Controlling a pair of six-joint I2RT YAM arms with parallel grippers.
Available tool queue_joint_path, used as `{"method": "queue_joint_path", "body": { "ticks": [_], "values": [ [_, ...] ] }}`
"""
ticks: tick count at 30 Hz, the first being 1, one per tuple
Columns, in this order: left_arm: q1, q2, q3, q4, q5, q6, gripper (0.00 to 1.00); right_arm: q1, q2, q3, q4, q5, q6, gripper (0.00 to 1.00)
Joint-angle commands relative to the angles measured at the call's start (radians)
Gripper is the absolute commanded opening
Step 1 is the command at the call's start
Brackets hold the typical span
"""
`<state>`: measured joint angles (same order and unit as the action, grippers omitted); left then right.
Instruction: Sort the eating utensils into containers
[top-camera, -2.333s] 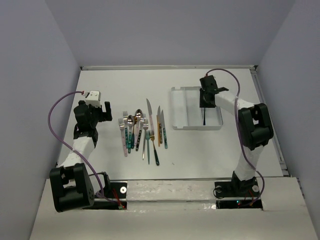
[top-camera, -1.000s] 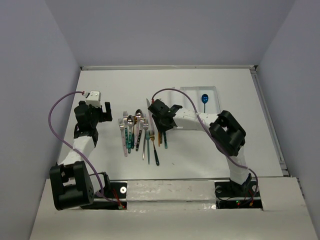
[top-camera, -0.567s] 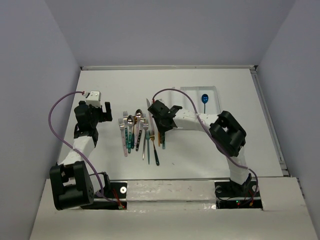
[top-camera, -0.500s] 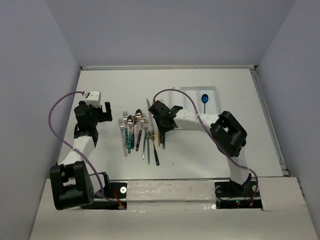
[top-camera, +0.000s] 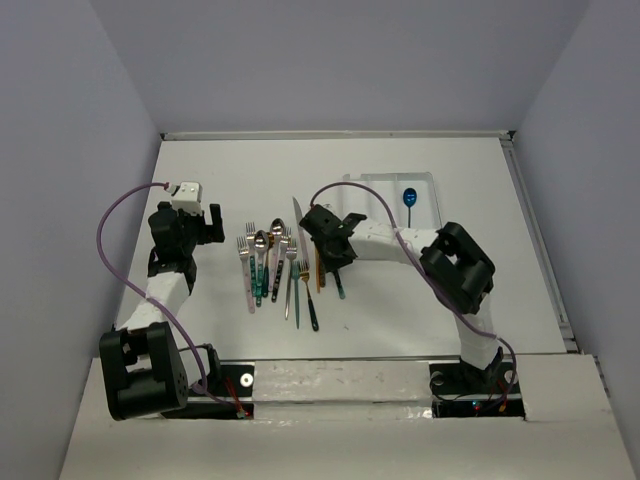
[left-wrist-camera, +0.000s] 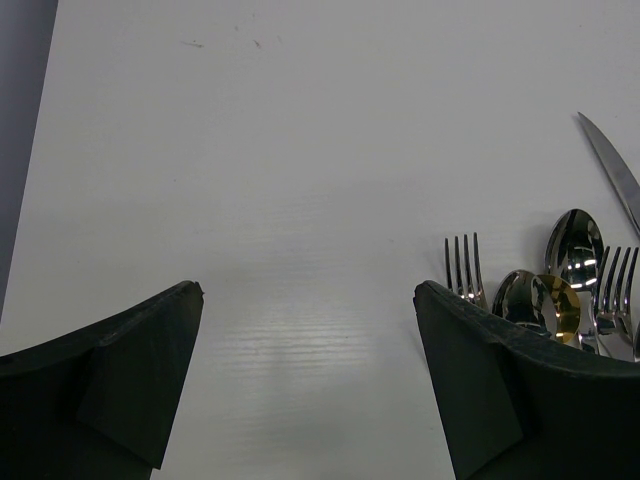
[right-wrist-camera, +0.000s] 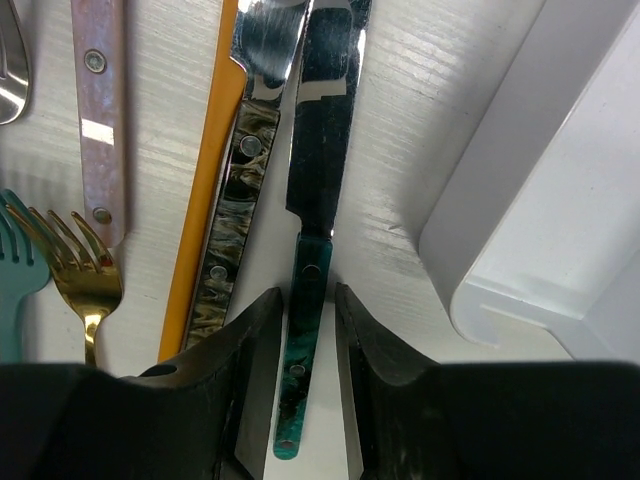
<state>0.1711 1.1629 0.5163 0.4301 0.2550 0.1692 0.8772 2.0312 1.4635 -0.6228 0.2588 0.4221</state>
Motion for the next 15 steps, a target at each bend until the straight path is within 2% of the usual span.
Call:
{"method": "queue_joint_path", "body": {
  "ticks": [1,4,9,10,15],
  "values": [
    [0.001,-0.026,-0.015,0.055,0.003,0.007,0.99,0.003,0.060,0.008,-0.038,-0.004,-0.006,0.34],
    [0.001,-0.034,-0.016,0.056,0.003,0.009,0.99,0.003,0.080,0.009,-0.037,-0.009,-0.006,0.29],
    [0.001,-0.032,-0.018,0.058,0.001,0.009,0.99,0.003,0.072,0.012,-0.034,0.005,0.006,0.11],
    [0.002,-0.032,-0.018,0.056,0.001,0.009,0.99,0.003,0.066,0.017,-0.031,0.011,0.009,0.00],
    [0.002,-0.035,-0.018,0.059,0.000,0.010,0.99,0.003,0.050,0.090,-0.029,0.017,-0.005,0.00]
  ]
}}
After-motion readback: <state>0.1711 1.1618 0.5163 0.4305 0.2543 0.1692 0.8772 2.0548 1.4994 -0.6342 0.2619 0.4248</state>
